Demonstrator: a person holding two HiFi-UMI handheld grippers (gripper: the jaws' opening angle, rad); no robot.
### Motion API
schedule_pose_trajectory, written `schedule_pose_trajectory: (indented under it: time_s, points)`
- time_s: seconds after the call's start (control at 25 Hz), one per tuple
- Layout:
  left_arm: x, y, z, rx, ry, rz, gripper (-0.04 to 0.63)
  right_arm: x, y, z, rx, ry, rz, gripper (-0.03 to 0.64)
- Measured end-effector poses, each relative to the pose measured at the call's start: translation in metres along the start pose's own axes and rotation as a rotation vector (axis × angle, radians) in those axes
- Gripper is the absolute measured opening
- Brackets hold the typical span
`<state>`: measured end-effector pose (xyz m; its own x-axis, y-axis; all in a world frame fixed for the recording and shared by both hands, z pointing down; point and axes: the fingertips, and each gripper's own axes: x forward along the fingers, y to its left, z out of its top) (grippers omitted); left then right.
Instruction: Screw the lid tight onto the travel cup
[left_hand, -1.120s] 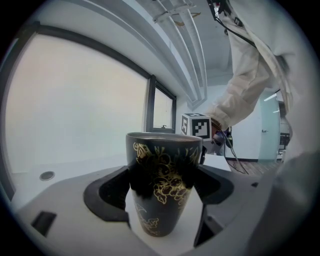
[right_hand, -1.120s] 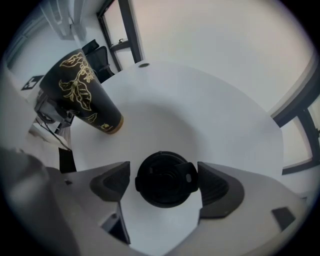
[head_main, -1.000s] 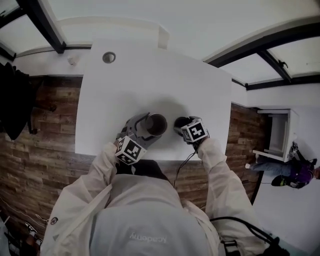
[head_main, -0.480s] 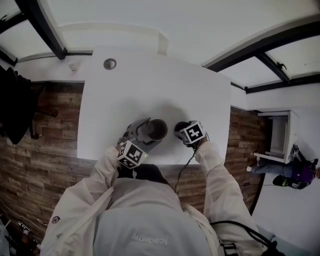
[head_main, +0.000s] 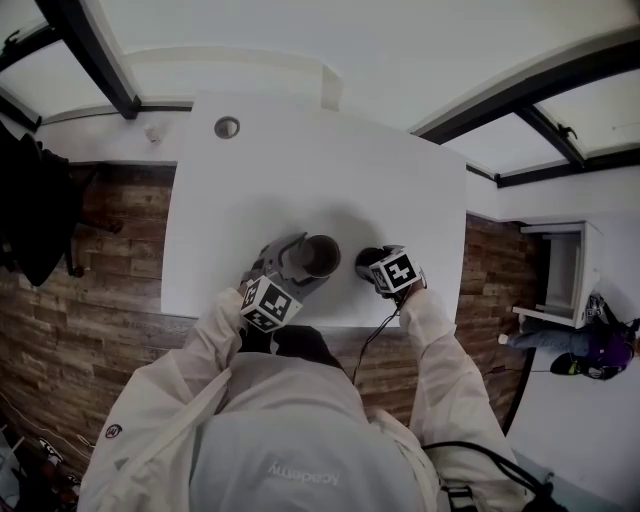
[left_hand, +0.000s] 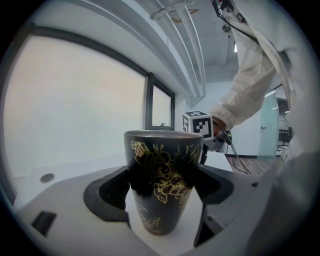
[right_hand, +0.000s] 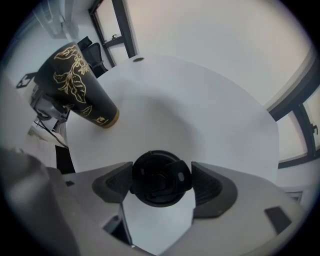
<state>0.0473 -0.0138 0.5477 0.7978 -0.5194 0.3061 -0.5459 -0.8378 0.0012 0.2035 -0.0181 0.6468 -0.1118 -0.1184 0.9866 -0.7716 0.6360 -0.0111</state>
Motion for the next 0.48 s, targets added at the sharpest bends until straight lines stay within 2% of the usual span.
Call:
schedule_pose_trajectory:
  time_s: [0.24, 0.48]
  points:
    - [-0.002, 0.001, -0.002, 0.009, 0.007, -0.004, 0.403, -0.014, 0.008, 0.004, 0.035, -0.035, 0.02, 0.383]
    - [0.002, 0.0, 0.001, 0.011, 0.0, -0.007, 0.403, -0.07, 0.014, 0.031, 0.106, -0.171, 0.096, 0.382]
